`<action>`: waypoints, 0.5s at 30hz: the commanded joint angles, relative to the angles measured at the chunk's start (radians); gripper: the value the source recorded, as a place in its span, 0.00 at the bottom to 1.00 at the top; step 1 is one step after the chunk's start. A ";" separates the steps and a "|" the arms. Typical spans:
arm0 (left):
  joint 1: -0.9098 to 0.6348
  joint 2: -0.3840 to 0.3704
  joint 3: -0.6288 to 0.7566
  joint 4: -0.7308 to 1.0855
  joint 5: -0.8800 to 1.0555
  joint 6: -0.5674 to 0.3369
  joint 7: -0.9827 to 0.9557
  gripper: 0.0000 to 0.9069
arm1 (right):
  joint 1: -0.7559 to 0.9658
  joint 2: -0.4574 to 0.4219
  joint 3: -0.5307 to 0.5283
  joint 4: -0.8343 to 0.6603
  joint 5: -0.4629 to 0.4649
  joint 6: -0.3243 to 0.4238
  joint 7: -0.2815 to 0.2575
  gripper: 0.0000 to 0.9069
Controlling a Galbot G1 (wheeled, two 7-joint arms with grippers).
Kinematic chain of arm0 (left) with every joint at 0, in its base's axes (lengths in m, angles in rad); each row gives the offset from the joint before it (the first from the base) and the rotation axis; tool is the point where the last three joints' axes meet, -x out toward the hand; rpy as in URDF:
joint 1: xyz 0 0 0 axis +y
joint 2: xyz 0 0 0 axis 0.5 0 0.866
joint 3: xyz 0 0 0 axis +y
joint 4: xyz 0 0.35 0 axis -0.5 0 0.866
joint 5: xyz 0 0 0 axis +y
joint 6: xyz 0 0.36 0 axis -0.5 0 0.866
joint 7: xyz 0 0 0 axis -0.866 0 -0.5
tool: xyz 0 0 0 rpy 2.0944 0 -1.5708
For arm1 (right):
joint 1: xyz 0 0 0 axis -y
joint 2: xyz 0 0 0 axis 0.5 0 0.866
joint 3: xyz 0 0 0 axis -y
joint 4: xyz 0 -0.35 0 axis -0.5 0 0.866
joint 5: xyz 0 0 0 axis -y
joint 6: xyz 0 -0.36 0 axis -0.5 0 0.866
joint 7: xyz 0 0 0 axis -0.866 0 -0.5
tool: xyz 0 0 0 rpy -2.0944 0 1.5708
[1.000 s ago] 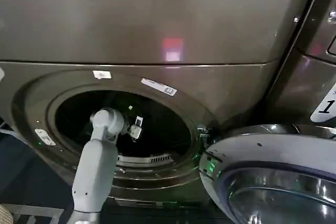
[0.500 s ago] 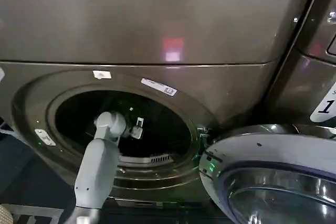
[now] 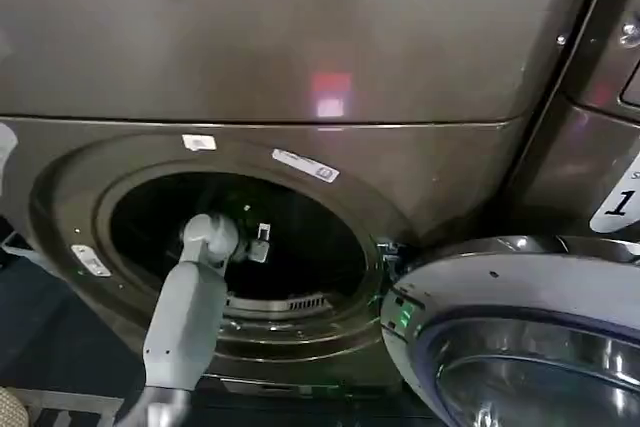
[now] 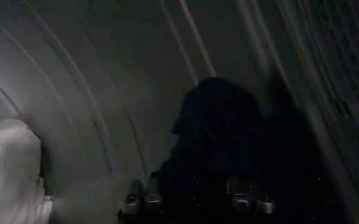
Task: Grasp the clothes from the dryer.
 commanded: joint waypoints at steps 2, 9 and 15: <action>0.003 0.003 -0.001 0.012 -0.078 0.078 -0.001 0.00 | 0.000 0.002 -0.003 -0.004 -0.001 0.003 -0.001 1.00; -0.005 -0.005 -0.003 -0.016 -0.283 0.191 -0.360 0.00 | 0.004 0.003 -0.023 0.008 -0.003 -0.001 -0.002 1.00; 0.006 -0.024 0.030 -0.101 -0.398 0.362 -0.628 0.00 | 0.025 0.012 -0.037 0.051 -0.023 -0.033 -0.011 1.00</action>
